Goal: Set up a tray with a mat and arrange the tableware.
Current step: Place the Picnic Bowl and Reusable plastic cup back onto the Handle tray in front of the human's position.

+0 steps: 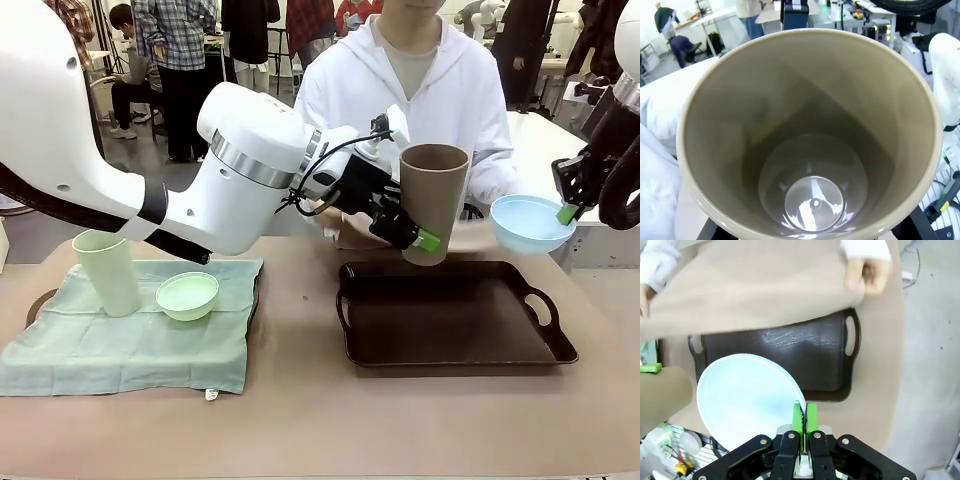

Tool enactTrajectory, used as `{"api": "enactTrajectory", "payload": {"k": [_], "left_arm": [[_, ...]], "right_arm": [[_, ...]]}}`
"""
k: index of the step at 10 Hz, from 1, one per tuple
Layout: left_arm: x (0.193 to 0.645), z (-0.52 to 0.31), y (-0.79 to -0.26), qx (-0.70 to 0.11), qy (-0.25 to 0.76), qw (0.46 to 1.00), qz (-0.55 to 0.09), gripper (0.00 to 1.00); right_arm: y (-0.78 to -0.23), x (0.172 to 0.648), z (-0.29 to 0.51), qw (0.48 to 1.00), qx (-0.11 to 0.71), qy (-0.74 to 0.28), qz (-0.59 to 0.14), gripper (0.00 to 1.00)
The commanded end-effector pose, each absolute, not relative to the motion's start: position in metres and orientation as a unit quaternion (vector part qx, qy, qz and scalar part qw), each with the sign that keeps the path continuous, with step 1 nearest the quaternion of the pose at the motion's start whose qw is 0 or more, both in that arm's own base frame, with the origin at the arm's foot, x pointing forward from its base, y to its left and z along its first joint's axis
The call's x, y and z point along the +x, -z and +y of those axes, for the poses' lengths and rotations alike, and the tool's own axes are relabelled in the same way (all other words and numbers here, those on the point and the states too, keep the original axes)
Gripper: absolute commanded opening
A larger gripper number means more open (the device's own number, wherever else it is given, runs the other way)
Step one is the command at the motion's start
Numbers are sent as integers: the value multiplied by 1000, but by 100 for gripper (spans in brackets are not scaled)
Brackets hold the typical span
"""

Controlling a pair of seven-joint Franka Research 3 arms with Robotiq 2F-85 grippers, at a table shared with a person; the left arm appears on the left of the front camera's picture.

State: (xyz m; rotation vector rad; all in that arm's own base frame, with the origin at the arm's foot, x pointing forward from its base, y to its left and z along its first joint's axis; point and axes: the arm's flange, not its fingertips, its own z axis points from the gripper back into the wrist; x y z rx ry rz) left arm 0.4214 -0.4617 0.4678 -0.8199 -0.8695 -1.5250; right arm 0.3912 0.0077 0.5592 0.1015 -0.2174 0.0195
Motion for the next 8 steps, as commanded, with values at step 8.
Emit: {"api": "enactTrajectory", "payload": {"k": [8], "left_arm": [[422,-462,-471,-350,652,562,-370,24]], "right_arm": [[-557,391,9,993,50,-11,-109,0]]}}
